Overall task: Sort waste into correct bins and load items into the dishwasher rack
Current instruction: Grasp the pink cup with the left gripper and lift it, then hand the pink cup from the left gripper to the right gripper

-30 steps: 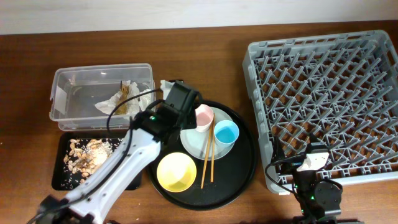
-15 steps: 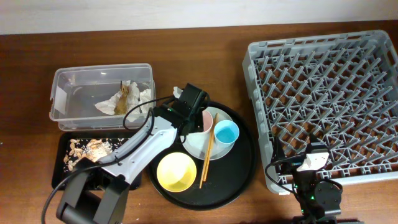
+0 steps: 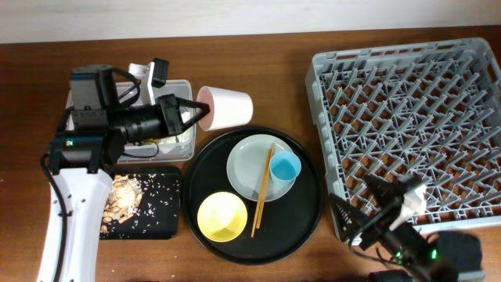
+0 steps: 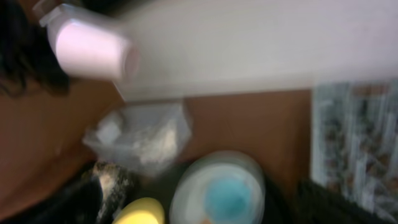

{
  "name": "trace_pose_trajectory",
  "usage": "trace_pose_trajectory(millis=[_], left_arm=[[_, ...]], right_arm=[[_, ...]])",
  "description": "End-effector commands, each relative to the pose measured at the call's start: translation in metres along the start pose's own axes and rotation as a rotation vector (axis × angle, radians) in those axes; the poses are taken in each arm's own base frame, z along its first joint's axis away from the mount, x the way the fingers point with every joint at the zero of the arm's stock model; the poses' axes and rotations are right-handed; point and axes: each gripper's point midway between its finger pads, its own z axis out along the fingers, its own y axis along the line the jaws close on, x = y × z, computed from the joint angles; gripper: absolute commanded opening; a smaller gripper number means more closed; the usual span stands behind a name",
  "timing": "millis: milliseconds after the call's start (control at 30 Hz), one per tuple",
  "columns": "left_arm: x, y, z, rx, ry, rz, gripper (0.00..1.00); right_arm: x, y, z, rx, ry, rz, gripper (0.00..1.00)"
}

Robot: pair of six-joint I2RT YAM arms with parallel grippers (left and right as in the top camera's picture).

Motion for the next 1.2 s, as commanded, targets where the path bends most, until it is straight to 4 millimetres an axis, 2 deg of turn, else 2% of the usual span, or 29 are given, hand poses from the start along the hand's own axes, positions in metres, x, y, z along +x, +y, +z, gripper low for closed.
trace_pose_trajectory(millis=[0, 33, 67, 133, 167, 267, 400, 500, 533, 600, 667, 767, 833, 867, 933, 967, 1067, 1167], left_arm=[[0.01, -0.039, -0.007, 0.219, 0.067, 0.065, 0.0], [0.012, -0.045, -0.008, 0.25, 0.079, 0.067, 0.0], [0.014, -0.05, -0.01, 0.285, 0.092, 0.072, 0.0], [0.021, -0.062, -0.011, 0.352, 0.125, 0.086, 0.0], [0.024, -0.065, -0.009, 0.361, 0.135, 0.103, 0.0], [0.039, -0.079, 0.004, 0.398, 0.186, 0.158, 0.0], [0.064, -0.112, 0.023, 0.487, 0.266, 0.271, 0.0], [0.077, -0.124, 0.031, 0.515, 0.302, 0.303, 0.0], [0.081, -0.128, 0.033, 0.525, 0.315, 0.307, 0.0], [0.085, -0.131, 0.034, 0.533, 0.329, 0.306, 0.0], [0.088, -0.133, 0.035, 0.537, 0.339, 0.302, 0.0], [0.088, -0.133, 0.035, 0.537, 0.338, 0.302, 0.0], [0.088, -0.133, 0.035, 0.537, 0.338, 0.302, 0.0], [0.088, -0.133, 0.035, 0.537, 0.339, 0.301, 0.0], [0.088, -0.133, 0.035, 0.537, 0.339, 0.301, 0.0], [0.088, -0.132, 0.035, 0.536, 0.339, 0.301, 0.0], [0.086, -0.129, 0.038, 0.513, 0.329, 0.3, 0.02], [0.081, -0.108, 0.049, 0.375, 0.296, 0.264, 0.07]], right_arm=[[-0.024, 0.035, 0.009, -0.149, 0.218, 0.053, 0.99], [-0.04, 0.043, 0.018, -0.184, 0.286, 0.118, 0.99], [-0.049, 0.056, 0.021, -0.255, 0.327, 0.149, 0.99], [-0.061, 0.088, 0.021, -0.511, 0.349, 0.138, 0.99], [-0.064, 0.096, 0.022, -0.598, 0.363, 0.15, 0.99], [-0.065, 0.093, 0.03, -0.607, 0.369, 0.155, 0.99], [-0.071, 0.101, 0.025, -0.673, 0.347, 0.122, 1.0], [-0.072, 0.104, 0.023, -0.696, 0.343, 0.107, 1.0], [-0.073, 0.112, 0.019, -0.749, 0.332, 0.06, 1.0], [-0.076, 0.125, 0.02, -0.798, 0.307, -0.015, 1.0], [-0.074, 0.126, 0.031, -0.788, 0.31, -0.034, 0.97], [-0.066, 0.127, 0.042, -0.803, 0.354, -0.008, 0.84], [-0.064, 0.123, 0.049, -0.8, 0.363, 0.002, 0.8], [-0.066, 0.123, 0.051, -0.802, 0.355, -0.007, 0.74], [-0.072, 0.123, 0.053, -0.809, 0.322, -0.041, 0.57], [-0.073, 0.124, 0.053, -0.81, 0.316, -0.047, 0.52], [-0.076, 0.123, 0.055, -0.801, 0.3, -0.063, 0.48], [-0.078, 0.114, 0.065, -0.724, 0.281, -0.071, 0.49]])
